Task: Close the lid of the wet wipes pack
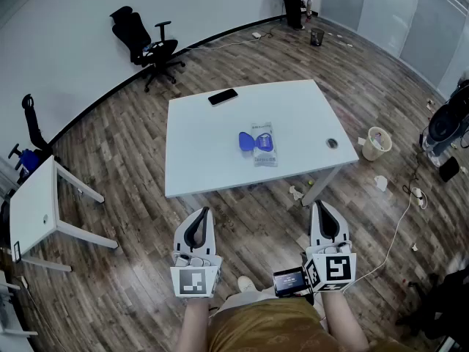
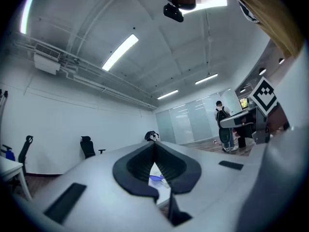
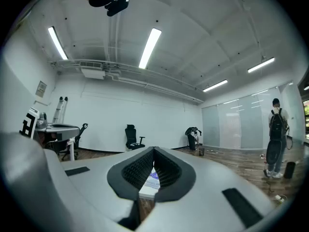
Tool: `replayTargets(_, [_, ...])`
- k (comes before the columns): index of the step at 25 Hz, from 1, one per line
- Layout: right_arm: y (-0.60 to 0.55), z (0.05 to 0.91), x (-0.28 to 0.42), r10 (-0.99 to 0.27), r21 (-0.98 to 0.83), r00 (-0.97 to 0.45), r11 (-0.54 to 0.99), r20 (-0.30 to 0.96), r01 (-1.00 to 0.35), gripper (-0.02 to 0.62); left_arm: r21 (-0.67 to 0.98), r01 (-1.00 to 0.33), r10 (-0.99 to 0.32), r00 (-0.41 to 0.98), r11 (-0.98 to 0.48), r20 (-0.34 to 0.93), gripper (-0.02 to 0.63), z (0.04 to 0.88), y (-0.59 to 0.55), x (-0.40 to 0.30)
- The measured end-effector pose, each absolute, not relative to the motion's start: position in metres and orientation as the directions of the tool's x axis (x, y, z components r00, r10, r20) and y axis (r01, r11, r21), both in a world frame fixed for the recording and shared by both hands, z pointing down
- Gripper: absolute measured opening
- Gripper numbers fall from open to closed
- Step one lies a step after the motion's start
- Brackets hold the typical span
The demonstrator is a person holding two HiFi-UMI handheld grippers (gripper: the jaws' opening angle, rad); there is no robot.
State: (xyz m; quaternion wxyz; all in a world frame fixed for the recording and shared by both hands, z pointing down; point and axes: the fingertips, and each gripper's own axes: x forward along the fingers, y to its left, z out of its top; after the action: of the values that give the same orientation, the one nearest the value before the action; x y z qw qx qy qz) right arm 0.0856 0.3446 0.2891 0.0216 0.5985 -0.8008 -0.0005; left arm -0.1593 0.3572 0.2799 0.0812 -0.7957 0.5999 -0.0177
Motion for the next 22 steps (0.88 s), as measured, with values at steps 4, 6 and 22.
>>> replayTargets(4, [0.346,0.295,0.084,-0.957,0.024,-0.287,0.288,0.044,-0.957,0.009,-0.124,-0.957,-0.962,0.270,-0.262,-0.051,0.006,0.287,0.356,-0.161])
replayTargets(6, [0.344,0.295,0.085,-0.957,0.025,-0.286,0.288,0.046,-0.957,0.009,-0.126,-0.956,-0.961,0.273,-0.265,-0.051,0.006,0.287,0.353,-0.159])
replayTargets(22, [0.249,0.298,0.108,-0.946,-0.010,-0.323,0.323,0.036,-0.946,0.009,-0.171,-0.949,-0.959,0.278,-0.265,-0.058,0.006,0.278,0.266,-0.118])
